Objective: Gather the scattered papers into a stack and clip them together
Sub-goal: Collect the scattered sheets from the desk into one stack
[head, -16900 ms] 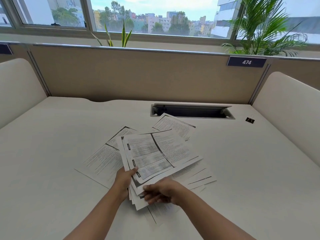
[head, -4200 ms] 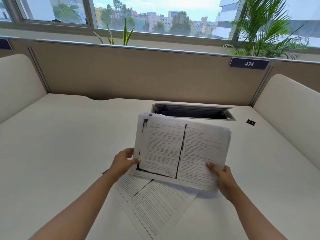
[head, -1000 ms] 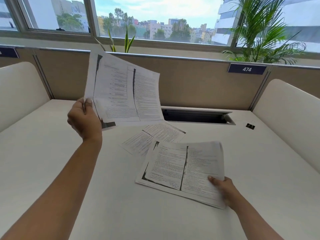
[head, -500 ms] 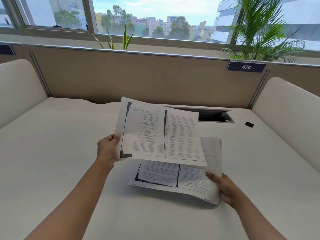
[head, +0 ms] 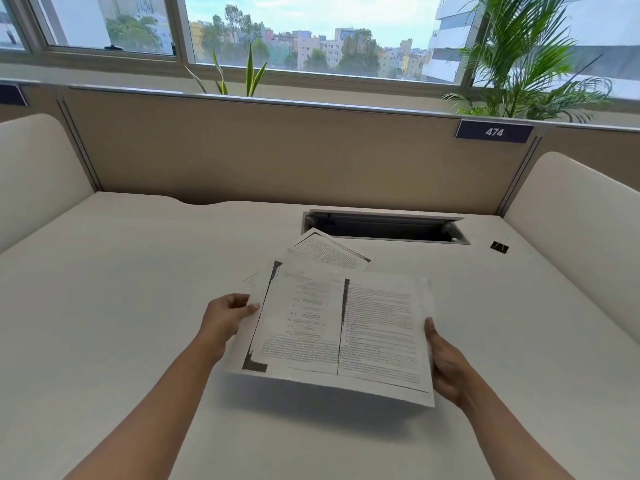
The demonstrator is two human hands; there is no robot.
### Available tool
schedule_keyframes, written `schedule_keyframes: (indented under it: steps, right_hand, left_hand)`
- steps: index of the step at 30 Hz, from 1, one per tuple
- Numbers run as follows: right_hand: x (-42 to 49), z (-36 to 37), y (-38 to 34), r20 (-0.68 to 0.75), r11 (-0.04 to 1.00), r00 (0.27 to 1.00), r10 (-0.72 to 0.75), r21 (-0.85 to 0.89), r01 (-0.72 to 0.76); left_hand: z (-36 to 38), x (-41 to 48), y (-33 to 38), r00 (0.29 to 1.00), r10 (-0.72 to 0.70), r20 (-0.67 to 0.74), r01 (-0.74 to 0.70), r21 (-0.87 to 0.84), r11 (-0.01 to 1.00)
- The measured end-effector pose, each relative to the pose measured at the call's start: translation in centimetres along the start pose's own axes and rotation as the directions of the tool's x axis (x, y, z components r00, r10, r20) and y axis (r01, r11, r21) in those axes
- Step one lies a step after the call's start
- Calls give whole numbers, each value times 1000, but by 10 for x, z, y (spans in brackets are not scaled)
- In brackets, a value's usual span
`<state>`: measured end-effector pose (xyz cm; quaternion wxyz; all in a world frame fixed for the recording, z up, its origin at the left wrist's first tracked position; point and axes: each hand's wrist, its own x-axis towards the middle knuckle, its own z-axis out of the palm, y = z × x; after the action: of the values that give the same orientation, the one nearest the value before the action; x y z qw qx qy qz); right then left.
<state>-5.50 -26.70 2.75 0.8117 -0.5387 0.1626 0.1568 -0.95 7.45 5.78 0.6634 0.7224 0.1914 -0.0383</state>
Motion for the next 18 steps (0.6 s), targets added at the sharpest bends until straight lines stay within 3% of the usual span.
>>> schedule_keyframes:
  steps: [4, 6, 14, 18]
  right_hand:
    - [0, 3, -3, -72, 995, 997, 2, -104, -10]
    - [0, 4, -1, -69, 987, 998, 10, -161, -21]
    - [-3, 4, 2, -132, 962, 988, 78, -252, -110]
    - [-2, 4, 3, -128, 928, 992, 21, -366, -67]
  left_hand:
    - [-4, -3, -14, 961, -218, 171, 198, 127, 972]
    - [-1, -5, -23, 945, -272, 183, 241, 173, 955]
    - [8, -2, -30, 989, -134, 69, 111, 269, 957]
    - [8, -3, -29, 986, -138, 97, 103, 304, 947]
